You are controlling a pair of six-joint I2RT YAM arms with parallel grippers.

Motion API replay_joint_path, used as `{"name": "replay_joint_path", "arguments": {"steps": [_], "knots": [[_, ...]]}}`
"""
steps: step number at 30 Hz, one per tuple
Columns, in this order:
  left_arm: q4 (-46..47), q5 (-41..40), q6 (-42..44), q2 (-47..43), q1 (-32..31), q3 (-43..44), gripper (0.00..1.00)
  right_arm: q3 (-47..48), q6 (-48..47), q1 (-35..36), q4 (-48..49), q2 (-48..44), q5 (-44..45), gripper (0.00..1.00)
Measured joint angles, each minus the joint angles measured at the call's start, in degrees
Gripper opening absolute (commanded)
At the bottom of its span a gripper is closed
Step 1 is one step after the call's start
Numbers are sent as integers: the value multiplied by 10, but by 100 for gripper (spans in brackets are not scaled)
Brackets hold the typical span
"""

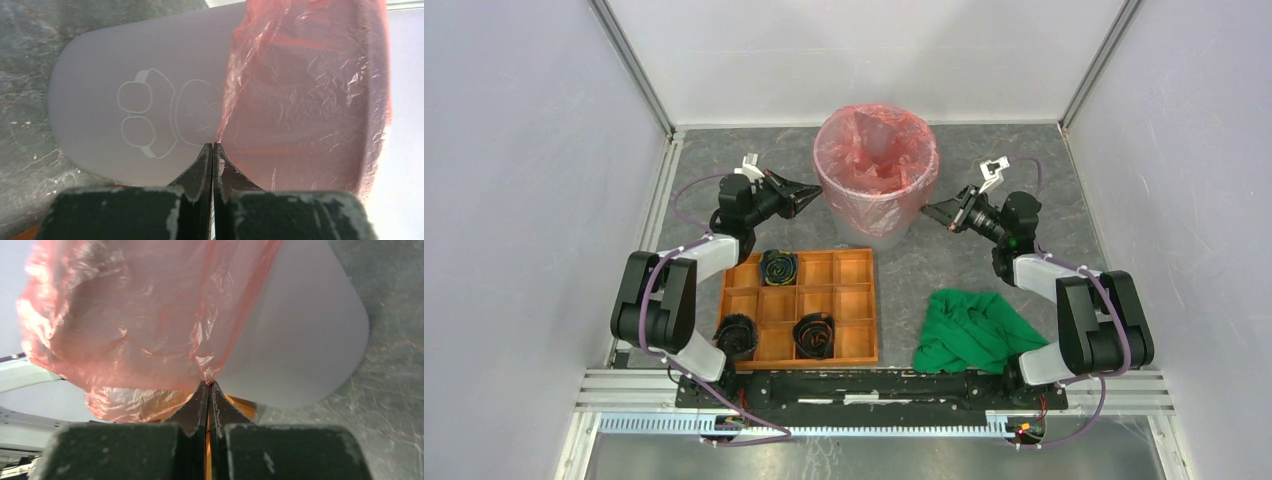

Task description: Put the trash bags into the trash bin

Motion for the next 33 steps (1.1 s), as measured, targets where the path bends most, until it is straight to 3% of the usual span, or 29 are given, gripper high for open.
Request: {"name": "replay_joint_path", "arguments": {"steps": [3, 6, 9, 14, 21, 27, 29, 30, 33], "knots": [[-15, -9, 12, 0, -3, -4, 2, -6, -40, 5, -43, 0, 12, 0], [-37, -19, 33, -2, -3, -11, 2, -6, -86, 8, -96, -3, 27, 14], [-81, -34, 64, -12, -3, -14, 2, 15, -158, 9, -221, -24, 77, 17], [-148, -62, 123, -42, -3, -11, 2, 102, -279, 10, -425, -95, 231, 45], [-208, -98, 172, -45, -3, -3, 2, 281, -383, 24, -566, -133, 392, 76], [-226, -107, 178, -52, -3, 10, 3, 374, -431, 84, -616, -119, 440, 82], [-232, -106, 178, -66, -3, 10, 13, 349, -431, 85, -614, -126, 431, 82], [-234, -105, 178, -75, -3, 10, 28, 333, -430, 84, -614, -130, 426, 82], [-234, -100, 183, -105, -3, 10, 46, 304, -428, 83, -625, -132, 406, 81]]}}
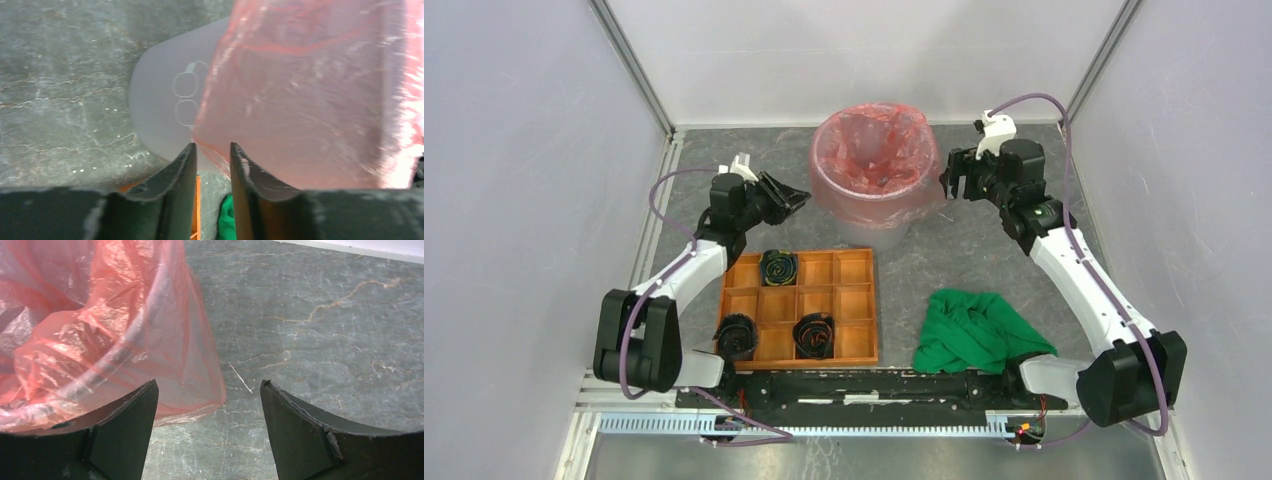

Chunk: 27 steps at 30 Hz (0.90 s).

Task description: Put the trash bags into the trash bin

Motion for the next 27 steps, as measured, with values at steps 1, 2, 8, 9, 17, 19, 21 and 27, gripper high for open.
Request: {"name": "replay_joint_path", "arguments": {"steps": [1, 2, 8, 9, 17, 19, 21, 27], "knots": [[0, 3, 2, -10, 0, 0, 49, 0, 0, 0, -5, 2, -8, 81], [1, 9, 3, -18, 0, 1, 53, 4, -2, 2, -7, 5, -16, 81], [6, 30, 4, -19, 0, 9, 75, 153, -61, 68, -39, 83, 15, 81], [11, 32, 3, -16, 0, 9, 80, 188, -76, 86, -41, 104, 25, 80], [49, 67, -20, 49, -6, 13, 82, 352, -146, 176, -84, 235, 85, 74], [58, 71, -26, 55, -6, 13, 73, 368, -155, 182, -95, 256, 89, 66], [80, 74, -37, 61, -6, 13, 68, 390, -165, 185, -104, 280, 92, 58], [115, 80, -58, 95, -6, 13, 63, 510, -196, 195, -120, 388, 136, 45]]}}
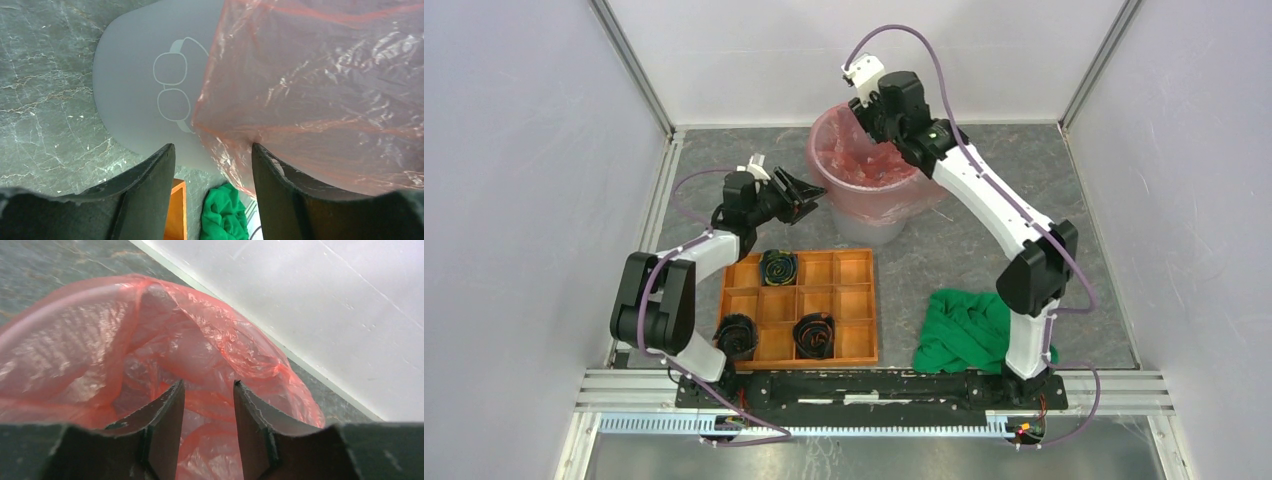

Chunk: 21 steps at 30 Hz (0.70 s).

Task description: Put the trash bags into the trash bin

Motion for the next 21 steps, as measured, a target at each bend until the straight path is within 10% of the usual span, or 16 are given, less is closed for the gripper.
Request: {"name": "replay_joint_path", "arguments": {"steps": [14, 21], "knots": [[25, 5, -7, 28, 0, -1, 63, 14, -46, 7, -52, 132, 256, 32], [34, 7, -8, 28, 0, -1, 63, 17, -28, 11, -81, 136, 215, 58]]}}
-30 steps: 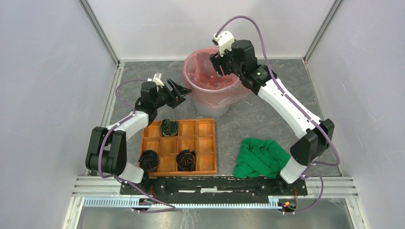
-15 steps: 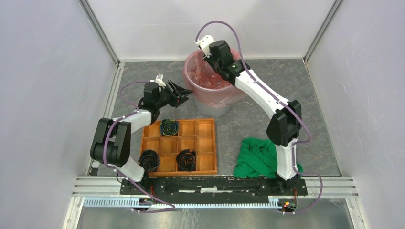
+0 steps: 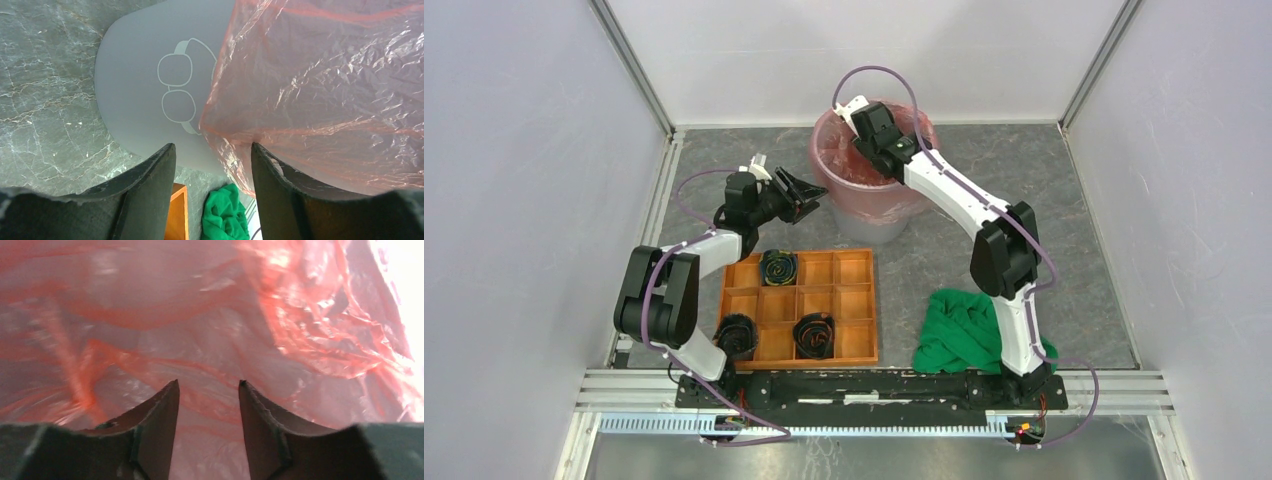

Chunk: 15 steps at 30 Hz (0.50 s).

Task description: Put the trash bags into the trash bin

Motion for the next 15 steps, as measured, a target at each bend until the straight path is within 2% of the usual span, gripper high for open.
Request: {"name": "replay_joint_path", "arguments": {"steps": [6, 12, 15], "knots": [[4, 0, 0, 0, 0, 0, 63, -19, 16, 30, 25, -39, -120, 59], [3, 2, 0, 0, -2, 0, 64, -21, 61, 38, 49, -39, -320, 58], [3, 2, 0, 0, -3, 0, 64, -32, 85, 30, 73, -40, -356, 57]]}}
